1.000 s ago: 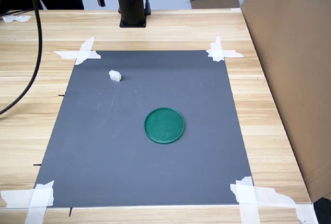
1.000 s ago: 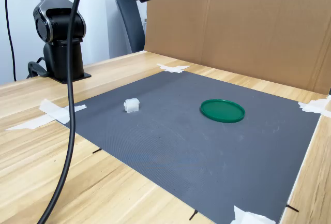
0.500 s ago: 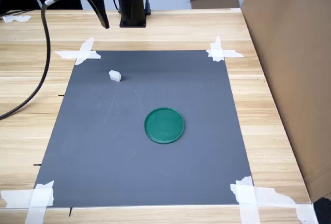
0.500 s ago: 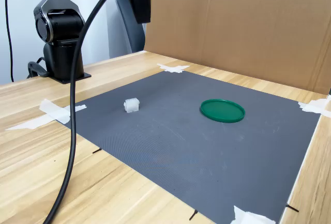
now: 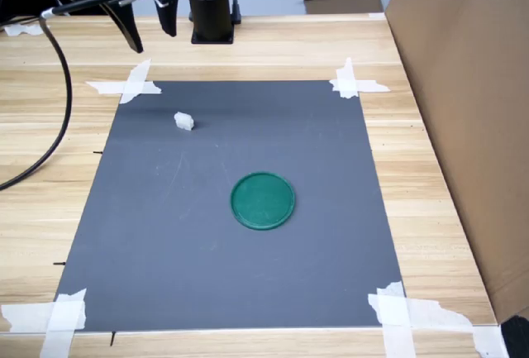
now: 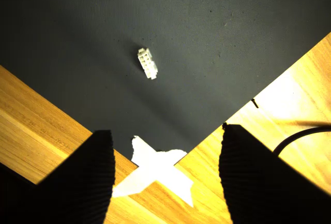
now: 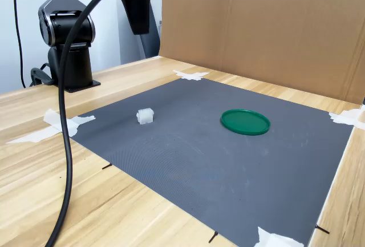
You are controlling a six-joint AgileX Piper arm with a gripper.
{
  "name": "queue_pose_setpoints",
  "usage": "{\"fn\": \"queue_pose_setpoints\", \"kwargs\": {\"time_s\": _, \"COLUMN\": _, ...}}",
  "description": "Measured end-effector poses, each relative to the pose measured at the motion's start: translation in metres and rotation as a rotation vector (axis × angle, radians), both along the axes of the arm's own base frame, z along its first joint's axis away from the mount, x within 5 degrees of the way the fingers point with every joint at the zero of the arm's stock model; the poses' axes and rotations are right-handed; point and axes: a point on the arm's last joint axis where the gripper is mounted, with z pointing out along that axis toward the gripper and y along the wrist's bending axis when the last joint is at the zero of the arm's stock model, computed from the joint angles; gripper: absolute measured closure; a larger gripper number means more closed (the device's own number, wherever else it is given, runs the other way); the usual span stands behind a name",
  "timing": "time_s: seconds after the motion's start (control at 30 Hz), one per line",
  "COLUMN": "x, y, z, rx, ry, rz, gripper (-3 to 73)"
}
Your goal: Grasp a white terminal and put it in the green lid.
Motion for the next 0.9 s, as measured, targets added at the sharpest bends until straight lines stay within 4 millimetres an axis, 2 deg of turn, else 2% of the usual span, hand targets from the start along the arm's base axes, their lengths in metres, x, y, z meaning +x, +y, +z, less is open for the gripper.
{"fn": "queue_pose_setpoints", "kwargs": {"time_s": 0.27, "x": -0.001, "y": 0.001, "z": -0.008, "rx": 0.001, "ry": 0.028, "rz": 0.048, "gripper": 19.6}}
{"fn": "queue_pose_setpoints", "kwargs": {"time_s": 0.33, "x": -0.007, "y": 0.002, "z": -0.028, "rx": 0.007, "ry": 0.095, "rz": 0.084, "gripper": 20.8}}
{"fn": "queue_pose_setpoints", "kwargs": {"time_s": 0.43, "x": -0.013, "y": 0.003, "z": -0.044, "rx": 0.007, "ry": 0.136, "rz": 0.097, "gripper": 21.5}}
{"fn": "queue_pose_setpoints", "kwargs": {"time_s": 0.47, "x": -0.014, "y": 0.001, "z": -0.055, "rx": -0.019, "ry": 0.13, "rz": 0.108, "gripper": 21.8}}
{"fn": "queue_pose_setpoints", "kwargs": {"time_s": 0.57, "x": -0.014, "y": -0.002, "z": -0.064, "rx": -0.067, "ry": 0.1, "rz": 0.126, "gripper": 21.9}}
{"fn": "queue_pose_setpoints", "kwargs": {"time_s": 0.77, "x": 0.002, "y": -0.006, "z": -0.083, "rx": -0.09, "ry": 0.089, "rz": 0.14, "gripper": 22.0}}
{"fn": "queue_pose_setpoints", "kwargs": {"time_s": 0.9, "x": 0.008, "y": -0.006, "z": -0.086, "rx": -0.084, "ry": 0.073, "rz": 0.145, "gripper": 22.0}}
